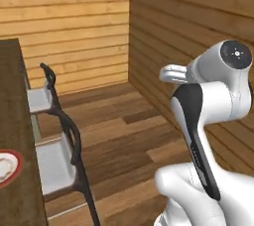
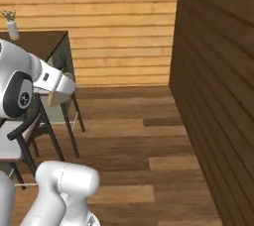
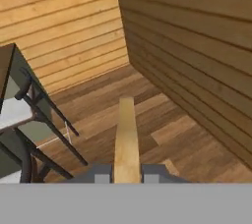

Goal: Start the toaster. Once the lever pops up, take the bread to the plate on the dining counter.

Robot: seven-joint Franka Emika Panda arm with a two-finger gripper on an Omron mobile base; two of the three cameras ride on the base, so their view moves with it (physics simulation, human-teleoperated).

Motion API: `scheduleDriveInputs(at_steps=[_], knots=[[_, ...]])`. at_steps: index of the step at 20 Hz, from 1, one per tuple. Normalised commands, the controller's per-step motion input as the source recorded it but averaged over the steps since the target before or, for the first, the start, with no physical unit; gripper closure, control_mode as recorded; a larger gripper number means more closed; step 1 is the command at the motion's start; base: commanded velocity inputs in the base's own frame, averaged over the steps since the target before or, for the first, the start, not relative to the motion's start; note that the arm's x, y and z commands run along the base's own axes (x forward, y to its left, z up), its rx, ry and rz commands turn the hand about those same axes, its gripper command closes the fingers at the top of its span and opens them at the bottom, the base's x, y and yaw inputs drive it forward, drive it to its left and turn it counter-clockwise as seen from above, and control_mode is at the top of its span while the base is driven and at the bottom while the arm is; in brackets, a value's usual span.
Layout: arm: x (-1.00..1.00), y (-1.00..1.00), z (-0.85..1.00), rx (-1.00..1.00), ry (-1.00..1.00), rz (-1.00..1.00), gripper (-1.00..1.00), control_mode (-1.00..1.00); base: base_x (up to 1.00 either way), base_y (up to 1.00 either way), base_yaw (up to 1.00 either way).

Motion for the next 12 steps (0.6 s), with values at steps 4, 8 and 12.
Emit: scheduleDriveInputs(at_steps=[4,8,12], knots=[[0.00,0.00,0.00,0.00,0.00,0.00,1.00,1.00,0.50,-0.08,0.80],[0.00,0.00,0.00,0.00,0.00,0.00,1.00,1.00,0.33,-0.24,0.77],[0.00,0.00,0.00,0.00,0.00,0.00,1.00,1.00,0.22,-0.37,0.73]])
